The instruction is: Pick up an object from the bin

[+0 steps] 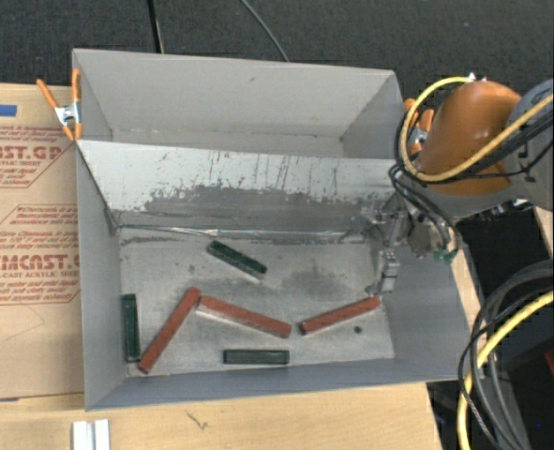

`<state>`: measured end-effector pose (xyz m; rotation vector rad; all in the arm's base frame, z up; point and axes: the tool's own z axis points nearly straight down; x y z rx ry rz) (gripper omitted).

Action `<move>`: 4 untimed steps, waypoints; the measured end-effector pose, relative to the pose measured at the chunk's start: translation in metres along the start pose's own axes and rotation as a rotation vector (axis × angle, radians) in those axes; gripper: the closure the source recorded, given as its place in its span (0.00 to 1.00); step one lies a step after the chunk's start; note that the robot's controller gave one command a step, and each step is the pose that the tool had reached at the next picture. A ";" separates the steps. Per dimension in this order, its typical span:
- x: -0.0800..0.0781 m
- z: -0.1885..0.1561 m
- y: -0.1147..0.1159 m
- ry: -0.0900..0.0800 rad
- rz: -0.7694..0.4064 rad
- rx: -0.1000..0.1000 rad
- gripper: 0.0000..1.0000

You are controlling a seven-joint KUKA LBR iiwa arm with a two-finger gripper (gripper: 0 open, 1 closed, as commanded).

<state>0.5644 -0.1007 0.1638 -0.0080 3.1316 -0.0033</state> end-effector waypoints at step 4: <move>-0.007 -0.040 0.013 -0.001 -0.072 0.000 1.00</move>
Offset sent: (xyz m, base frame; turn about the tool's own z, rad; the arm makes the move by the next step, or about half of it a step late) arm -0.0380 0.0256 -0.0938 0.0008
